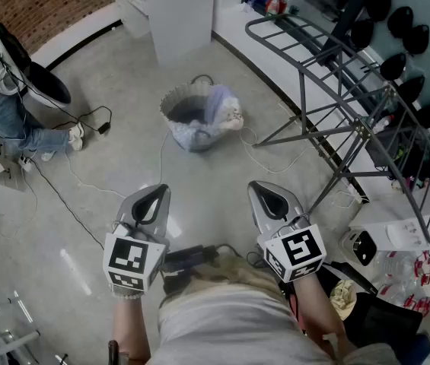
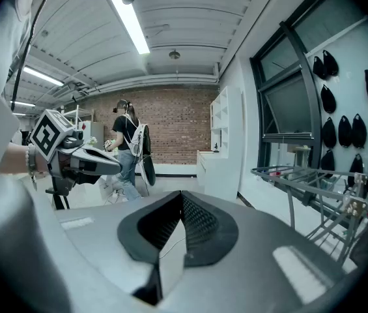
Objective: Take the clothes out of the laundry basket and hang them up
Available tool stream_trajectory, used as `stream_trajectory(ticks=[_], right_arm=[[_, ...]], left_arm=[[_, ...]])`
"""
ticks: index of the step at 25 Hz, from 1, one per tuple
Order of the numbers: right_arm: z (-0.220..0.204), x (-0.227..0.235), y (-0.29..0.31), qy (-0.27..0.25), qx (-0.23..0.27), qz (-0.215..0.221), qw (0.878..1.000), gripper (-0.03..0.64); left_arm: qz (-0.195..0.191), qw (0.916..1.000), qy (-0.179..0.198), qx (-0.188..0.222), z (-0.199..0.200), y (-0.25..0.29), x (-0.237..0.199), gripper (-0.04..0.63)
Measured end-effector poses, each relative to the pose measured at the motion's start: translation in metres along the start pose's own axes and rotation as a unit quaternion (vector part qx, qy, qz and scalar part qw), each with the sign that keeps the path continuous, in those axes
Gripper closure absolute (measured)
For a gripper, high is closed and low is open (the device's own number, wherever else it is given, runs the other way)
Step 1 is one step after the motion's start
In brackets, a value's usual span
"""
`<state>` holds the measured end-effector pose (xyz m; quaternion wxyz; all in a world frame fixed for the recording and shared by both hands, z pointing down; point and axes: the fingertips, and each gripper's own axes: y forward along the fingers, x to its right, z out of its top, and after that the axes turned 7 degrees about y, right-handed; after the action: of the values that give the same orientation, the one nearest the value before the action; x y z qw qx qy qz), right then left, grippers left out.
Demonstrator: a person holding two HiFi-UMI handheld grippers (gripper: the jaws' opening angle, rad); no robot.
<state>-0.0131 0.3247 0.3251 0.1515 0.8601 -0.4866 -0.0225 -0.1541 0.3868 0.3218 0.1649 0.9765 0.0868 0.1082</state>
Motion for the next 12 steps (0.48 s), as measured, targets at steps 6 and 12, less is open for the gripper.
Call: stream_trajectory(ticks=[6, 12], right_arm=[[-0.0016, -0.0020, -0.0008, 0.000, -0.001, 0.001, 1.000, 0.612], [-0.0040, -0.0059, -0.0011, 0.001, -0.004, 0.001, 1.000, 0.612]], left_arm=[[-0.002, 1.0000, -0.001, -0.002, -0.0009, -0.0014, 0.0009, 0.600], [-0.002, 1.0000, -0.007, 0.001, -0.0034, -0.0031, -0.0006, 0.600]])
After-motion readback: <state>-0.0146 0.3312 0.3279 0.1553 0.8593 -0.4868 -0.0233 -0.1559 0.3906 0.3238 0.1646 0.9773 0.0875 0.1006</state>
